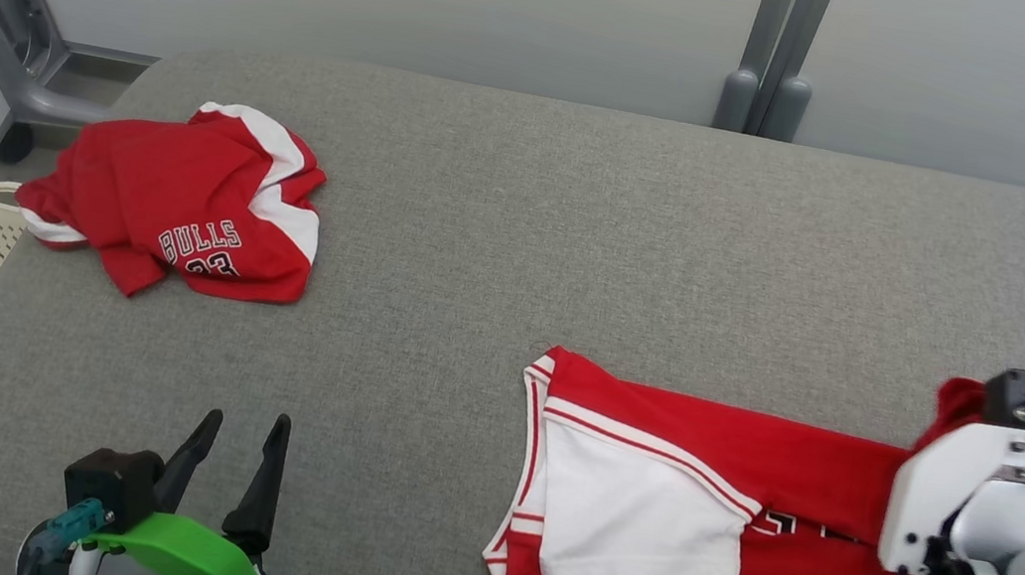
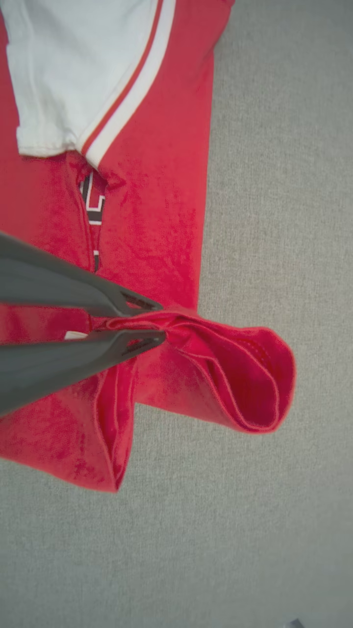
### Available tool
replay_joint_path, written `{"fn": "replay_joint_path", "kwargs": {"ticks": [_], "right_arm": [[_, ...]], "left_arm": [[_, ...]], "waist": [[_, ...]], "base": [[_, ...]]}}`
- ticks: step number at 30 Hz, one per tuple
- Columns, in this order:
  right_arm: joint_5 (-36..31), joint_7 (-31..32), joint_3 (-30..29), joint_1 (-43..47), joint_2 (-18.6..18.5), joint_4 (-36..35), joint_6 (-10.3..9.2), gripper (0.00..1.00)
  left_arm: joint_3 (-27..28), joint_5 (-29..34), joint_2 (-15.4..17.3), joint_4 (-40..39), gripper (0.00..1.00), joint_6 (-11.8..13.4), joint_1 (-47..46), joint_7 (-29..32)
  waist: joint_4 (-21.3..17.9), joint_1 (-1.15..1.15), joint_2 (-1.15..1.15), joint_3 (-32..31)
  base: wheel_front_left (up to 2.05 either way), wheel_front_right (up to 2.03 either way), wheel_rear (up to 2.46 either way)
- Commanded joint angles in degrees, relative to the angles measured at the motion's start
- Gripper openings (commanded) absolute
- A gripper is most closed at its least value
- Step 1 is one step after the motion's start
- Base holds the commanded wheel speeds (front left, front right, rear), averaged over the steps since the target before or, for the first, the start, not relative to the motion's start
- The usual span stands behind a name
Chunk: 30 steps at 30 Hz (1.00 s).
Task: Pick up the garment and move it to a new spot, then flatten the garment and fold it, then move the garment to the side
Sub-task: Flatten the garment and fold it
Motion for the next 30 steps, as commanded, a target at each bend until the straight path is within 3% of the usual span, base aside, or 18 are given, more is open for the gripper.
{"fn": "replay_joint_path", "kwargs": {"ticks": [1,6,15,30], "right_arm": [[1.1,0.3,3.5,-0.1,-0.2,-0.1,-0.09,0.00],[5.8,0.1,12.8,-2.2,-0.2,2.4,-0.08,0.00],[9.9,-1.7,24.4,-6.7,-0.2,9.8,-0.09,0.00],[15.3,-6.2,34.1,-13.9,-0.2,22.2,-0.08,0.00]], "left_arm": [[0.0,-0.4,0.3,-0.2,1.00,0.3,0.7,0.0],[-0.2,-0.6,0.2,-0.4,1.00,0.3,0.6,0.1],[-1.2,-0.7,-0.3,0.0,1.00,-0.2,-0.1,0.3],[-2.4,-0.8,-0.9,1.3,1.00,-1.0,-0.6,0.1]], "waist": [[0.1,0.00,0.00,-0.2],[0.5,0.00,0.00,-0.3],[2.2,0.00,0.00,-0.4],[4.9,0.00,0.00,-0.2]], "base": [[0.00,0.00,0.00],[0.00,0.00,0.00],[0.00,0.00,0.00],[0.00,0.00,0.00]]}}
